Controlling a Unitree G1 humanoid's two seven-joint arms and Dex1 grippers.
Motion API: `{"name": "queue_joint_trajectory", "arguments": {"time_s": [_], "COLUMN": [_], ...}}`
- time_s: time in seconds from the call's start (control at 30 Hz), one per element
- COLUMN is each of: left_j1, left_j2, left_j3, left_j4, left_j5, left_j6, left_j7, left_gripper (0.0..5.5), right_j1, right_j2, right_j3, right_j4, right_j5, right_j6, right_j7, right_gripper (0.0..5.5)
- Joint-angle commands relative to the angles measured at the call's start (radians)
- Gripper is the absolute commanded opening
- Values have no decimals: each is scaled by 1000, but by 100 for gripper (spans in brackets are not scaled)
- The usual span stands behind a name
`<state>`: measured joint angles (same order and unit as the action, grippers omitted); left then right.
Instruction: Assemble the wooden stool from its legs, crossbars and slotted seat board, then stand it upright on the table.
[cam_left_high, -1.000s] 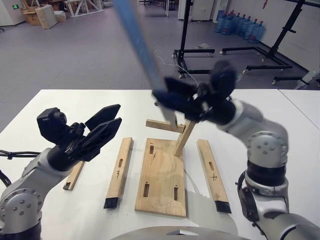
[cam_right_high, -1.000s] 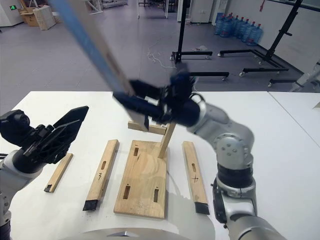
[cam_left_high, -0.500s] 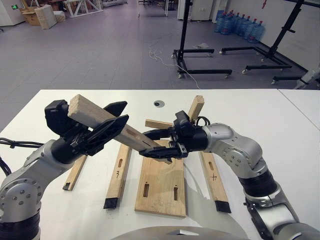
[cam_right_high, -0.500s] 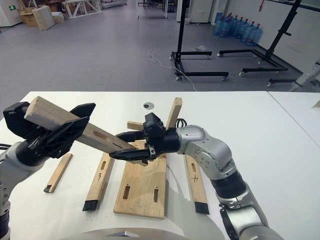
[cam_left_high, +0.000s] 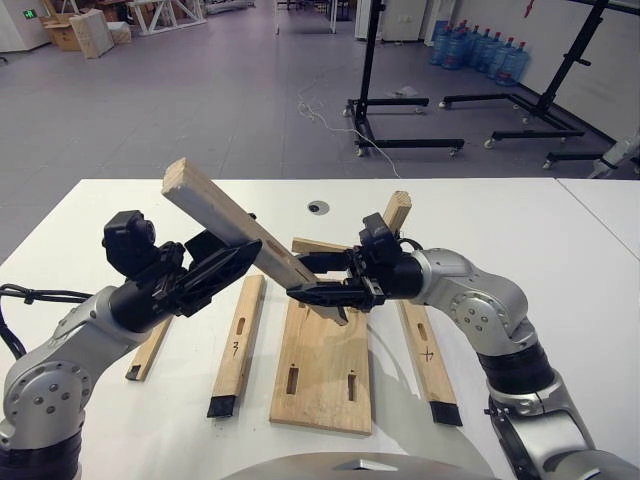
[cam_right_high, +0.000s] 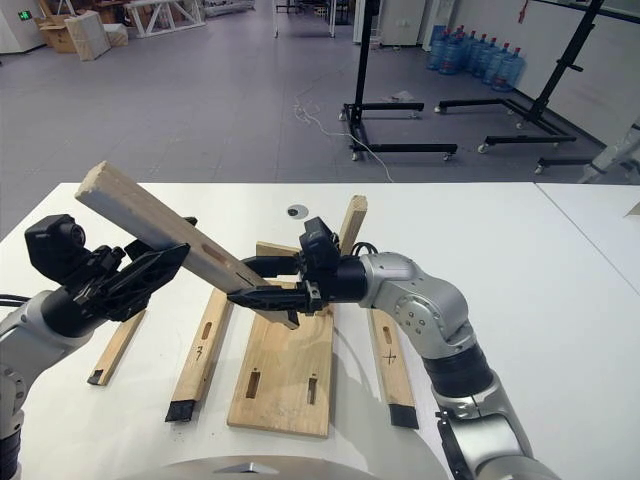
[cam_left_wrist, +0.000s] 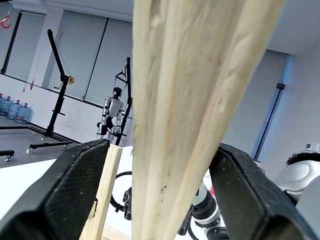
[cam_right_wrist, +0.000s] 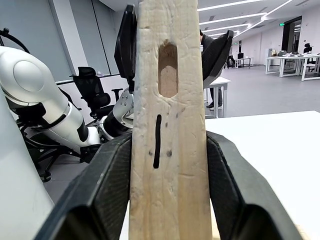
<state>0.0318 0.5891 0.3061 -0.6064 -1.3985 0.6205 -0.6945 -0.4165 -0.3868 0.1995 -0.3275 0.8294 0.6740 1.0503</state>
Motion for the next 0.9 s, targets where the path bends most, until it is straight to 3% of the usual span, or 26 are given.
{"name": "queue_joint_trajectory", "arguments": {"time_s": [0.03,0.23,0.53,0.9], "left_j1": [-22,-11,-20,-14], "left_j2": [-5,-14,-39,-46], "left_j3": [-4,-5,-8,-23], "left_j4": [0,-15,-23,-1], "left_j5": [-3,-12,-3,49], "left_j6": [-5,-2,-24,-45], "left_j7": [9,14,9,-62], "left_gripper": [344,335,208,207], "right_j1": [12,8,0,-8], "right_j2": [-13,6,14,18], "right_j3": [32,28,29,37], "right_j4": [11,31,42,59], "right_j5": [-25,-17,-23,-63], "right_j6": [5,10,24,22], "right_j7": [24,24,25,-10], "right_gripper": [200,200,200,200]}}
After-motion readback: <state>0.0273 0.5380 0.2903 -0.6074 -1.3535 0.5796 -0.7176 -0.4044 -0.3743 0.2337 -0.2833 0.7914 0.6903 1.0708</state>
